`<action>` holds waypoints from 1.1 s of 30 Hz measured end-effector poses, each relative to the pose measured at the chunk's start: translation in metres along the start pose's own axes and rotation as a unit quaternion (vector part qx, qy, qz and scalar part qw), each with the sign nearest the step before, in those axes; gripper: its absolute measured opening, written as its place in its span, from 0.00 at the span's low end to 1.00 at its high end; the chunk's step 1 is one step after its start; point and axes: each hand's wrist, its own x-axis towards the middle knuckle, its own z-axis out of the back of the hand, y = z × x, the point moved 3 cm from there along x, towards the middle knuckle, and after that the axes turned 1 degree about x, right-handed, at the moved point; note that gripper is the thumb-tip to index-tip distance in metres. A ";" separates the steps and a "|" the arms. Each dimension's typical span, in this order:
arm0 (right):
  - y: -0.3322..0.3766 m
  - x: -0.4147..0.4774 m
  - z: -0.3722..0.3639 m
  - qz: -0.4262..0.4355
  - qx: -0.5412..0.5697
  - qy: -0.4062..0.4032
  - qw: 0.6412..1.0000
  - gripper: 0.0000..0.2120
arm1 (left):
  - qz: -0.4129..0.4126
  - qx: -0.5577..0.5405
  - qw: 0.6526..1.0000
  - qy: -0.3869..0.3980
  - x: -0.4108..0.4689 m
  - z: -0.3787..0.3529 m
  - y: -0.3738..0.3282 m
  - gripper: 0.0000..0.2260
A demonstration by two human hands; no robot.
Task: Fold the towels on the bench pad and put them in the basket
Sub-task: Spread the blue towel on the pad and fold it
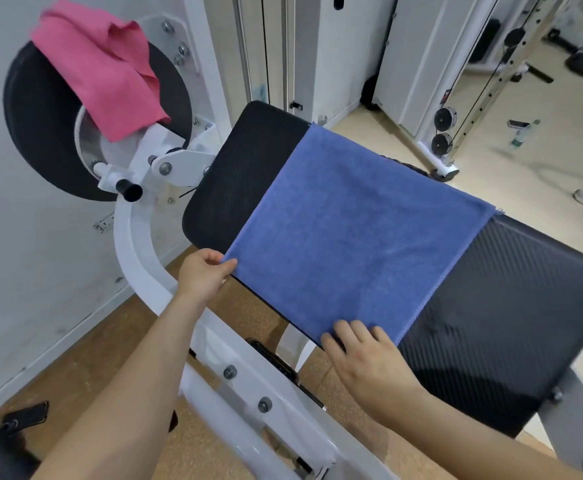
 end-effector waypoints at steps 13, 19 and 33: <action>-0.019 -0.008 0.003 -0.071 0.132 0.096 0.984 0.10 | -0.015 -0.165 0.964 0.209 -0.002 0.019 -0.011 0.12; -0.046 -0.006 0.026 -0.158 0.285 0.128 0.937 0.14 | -0.090 0.033 0.980 0.175 -0.004 0.026 -0.021 0.22; -0.086 -0.015 0.066 -0.244 0.481 0.171 0.825 0.11 | -0.125 0.062 0.960 0.242 -0.005 0.057 -0.051 0.12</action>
